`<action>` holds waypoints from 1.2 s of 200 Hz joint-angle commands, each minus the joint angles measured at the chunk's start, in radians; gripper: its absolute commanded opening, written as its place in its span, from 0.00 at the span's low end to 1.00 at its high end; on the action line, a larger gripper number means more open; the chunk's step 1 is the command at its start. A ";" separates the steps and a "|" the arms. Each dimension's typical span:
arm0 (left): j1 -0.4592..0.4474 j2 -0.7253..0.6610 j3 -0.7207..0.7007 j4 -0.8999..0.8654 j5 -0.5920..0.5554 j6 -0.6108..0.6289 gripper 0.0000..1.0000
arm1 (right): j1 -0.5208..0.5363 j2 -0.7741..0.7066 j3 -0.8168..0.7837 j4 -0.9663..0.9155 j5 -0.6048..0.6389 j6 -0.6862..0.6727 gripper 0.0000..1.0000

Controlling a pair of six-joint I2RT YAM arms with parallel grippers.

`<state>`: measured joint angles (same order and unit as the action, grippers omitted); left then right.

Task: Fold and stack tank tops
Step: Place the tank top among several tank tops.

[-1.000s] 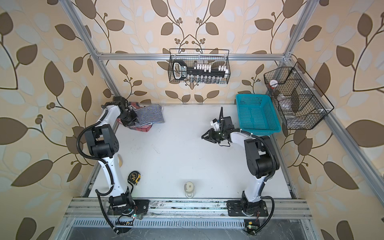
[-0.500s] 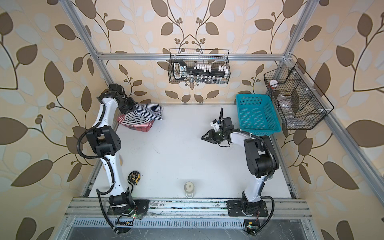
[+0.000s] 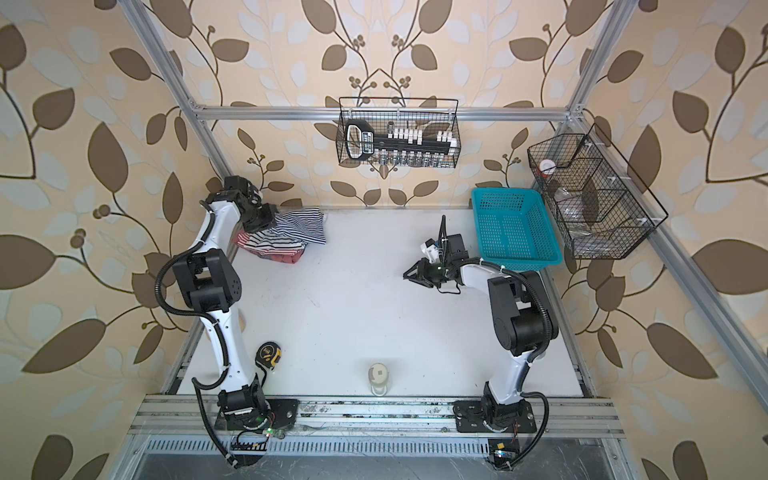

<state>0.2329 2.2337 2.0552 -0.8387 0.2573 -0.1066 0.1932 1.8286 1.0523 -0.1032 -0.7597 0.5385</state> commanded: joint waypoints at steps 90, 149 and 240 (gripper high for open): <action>0.071 -0.064 -0.185 0.119 -0.089 0.016 0.29 | 0.000 0.017 -0.006 -0.016 -0.016 -0.017 0.31; 0.071 -0.208 -0.272 0.177 -0.067 -0.115 0.84 | 0.000 -0.006 -0.002 -0.030 -0.013 -0.020 0.31; 0.045 -0.600 -0.468 0.282 -0.051 -0.206 0.99 | -0.083 -0.257 -0.098 -0.077 0.018 -0.111 0.33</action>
<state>0.2947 1.7885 1.7222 -0.6373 0.1841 -0.2901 0.1600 1.6760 1.0039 -0.1463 -0.7509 0.5030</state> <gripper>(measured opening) 0.987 0.328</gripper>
